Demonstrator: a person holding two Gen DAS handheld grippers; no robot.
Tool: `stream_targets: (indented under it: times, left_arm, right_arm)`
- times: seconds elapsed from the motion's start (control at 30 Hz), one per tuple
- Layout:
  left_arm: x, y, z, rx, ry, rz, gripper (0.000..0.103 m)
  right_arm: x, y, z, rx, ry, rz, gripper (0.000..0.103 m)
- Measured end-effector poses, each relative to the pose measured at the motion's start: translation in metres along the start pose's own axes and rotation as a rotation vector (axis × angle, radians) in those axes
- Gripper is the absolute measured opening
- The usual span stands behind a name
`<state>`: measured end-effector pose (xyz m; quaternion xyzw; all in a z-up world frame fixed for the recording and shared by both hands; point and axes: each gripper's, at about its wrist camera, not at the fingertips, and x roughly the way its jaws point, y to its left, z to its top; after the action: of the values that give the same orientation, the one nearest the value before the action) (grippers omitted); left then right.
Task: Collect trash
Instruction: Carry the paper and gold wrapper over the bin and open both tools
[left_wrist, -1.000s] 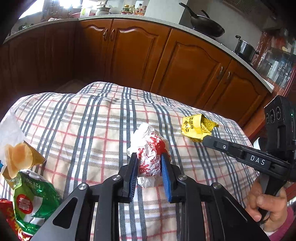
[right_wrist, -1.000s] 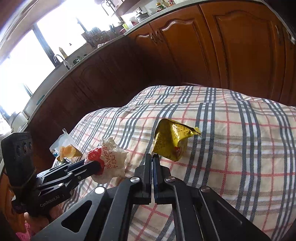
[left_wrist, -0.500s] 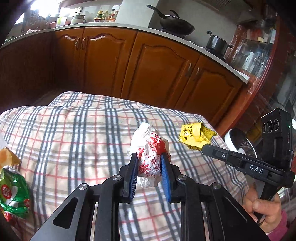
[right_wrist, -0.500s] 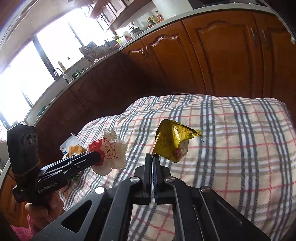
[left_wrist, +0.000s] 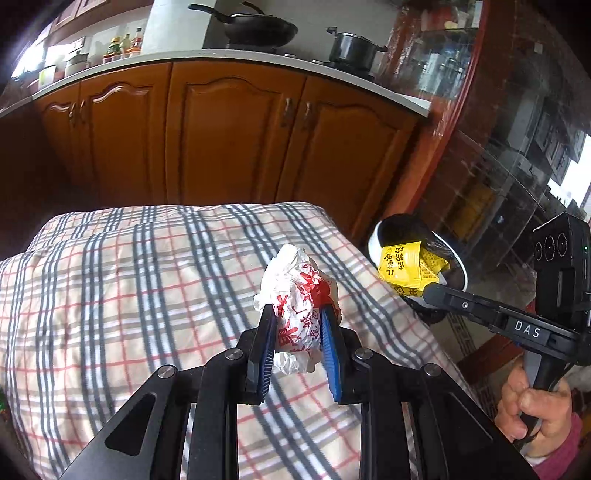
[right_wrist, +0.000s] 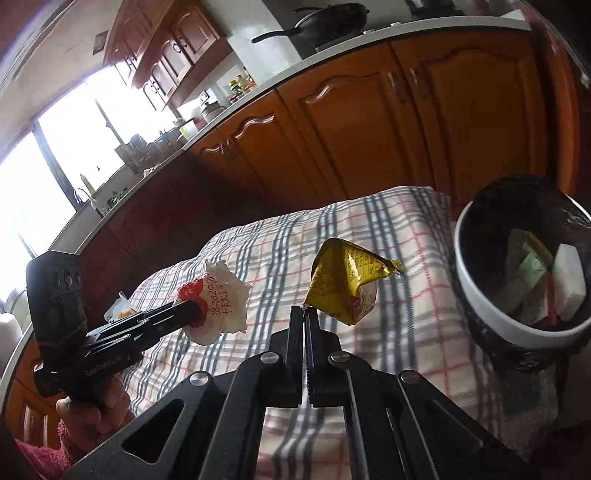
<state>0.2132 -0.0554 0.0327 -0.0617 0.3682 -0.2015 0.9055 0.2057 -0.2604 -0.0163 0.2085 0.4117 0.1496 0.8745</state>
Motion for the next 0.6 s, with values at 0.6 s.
stream_targets:
  times: [0.6]
  left_arm:
    - [0.078,-0.089,0.030,0.129,0.063,-0.066,0.022]
  right_arm:
    - [-0.069,-0.084,-0.010,0.115,-0.095,-0.097,0.001]
